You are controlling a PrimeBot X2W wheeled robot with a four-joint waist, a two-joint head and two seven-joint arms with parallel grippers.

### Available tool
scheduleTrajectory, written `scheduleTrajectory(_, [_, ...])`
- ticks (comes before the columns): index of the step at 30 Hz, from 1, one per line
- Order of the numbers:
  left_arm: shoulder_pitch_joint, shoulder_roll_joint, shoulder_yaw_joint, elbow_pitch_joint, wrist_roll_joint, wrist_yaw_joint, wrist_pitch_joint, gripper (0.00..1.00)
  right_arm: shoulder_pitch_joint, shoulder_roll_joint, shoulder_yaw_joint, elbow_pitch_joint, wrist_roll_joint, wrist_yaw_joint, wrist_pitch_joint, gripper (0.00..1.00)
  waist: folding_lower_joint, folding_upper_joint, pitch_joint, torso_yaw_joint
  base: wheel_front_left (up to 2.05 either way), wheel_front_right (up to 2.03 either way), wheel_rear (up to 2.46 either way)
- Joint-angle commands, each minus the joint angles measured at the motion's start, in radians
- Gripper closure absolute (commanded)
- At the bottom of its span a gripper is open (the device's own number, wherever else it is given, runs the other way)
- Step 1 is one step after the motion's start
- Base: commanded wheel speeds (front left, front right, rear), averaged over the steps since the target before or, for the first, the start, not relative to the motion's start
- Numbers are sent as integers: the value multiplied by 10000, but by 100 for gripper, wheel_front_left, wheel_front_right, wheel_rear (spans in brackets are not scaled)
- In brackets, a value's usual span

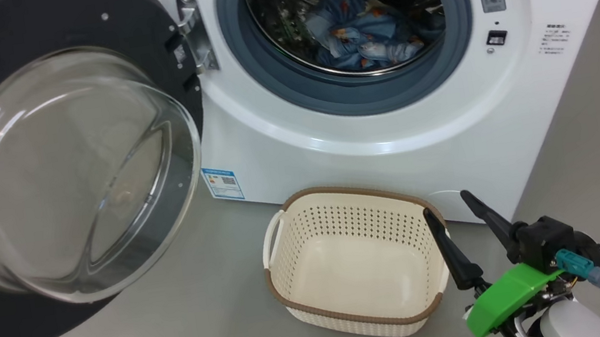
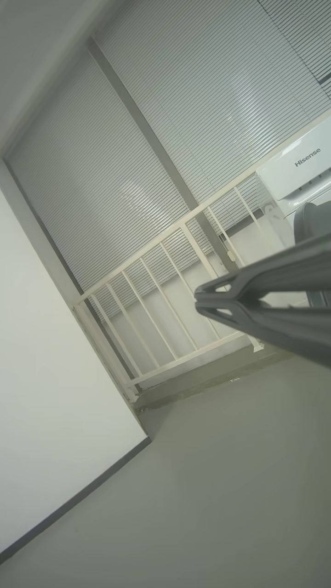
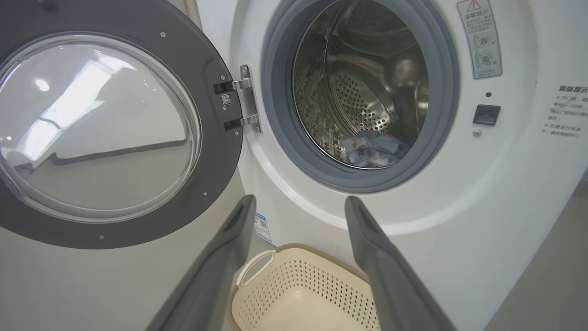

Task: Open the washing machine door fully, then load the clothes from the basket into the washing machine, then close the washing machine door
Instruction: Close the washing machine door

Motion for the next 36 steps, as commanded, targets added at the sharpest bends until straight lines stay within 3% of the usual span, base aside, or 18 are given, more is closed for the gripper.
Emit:
scheduleTrajectory(1, [-540, 717, 402, 333, -350, -63, 317, 100, -443, 7, 178, -333, -141, 46, 58, 0, 0, 0, 140, -155, 0, 0, 0])
scheduleTrajectory(8, [-1563, 1203, 674, 2968, -1147, -64, 1408, 100, -592, 37, 165, -624, -466, 46, 331, 0, 0, 0, 585, -469, 0, 0, 0])
scheduleTrajectory(20, [-2388, 2108, 732, 5774, -1562, -64, 3449, 100, -455, 85, -178, -1182, -1117, 46, 738, 0, 0, 0, 1183, -852, 0, 0, 0])
scheduleTrajectory(36, [-2413, 2317, 581, 5939, -1625, -65, 5705, 100, -158, 95, -386, -1900, -1540, 46, 1213, 0, 0, 0, 1671, -826, 0, 0, 0])
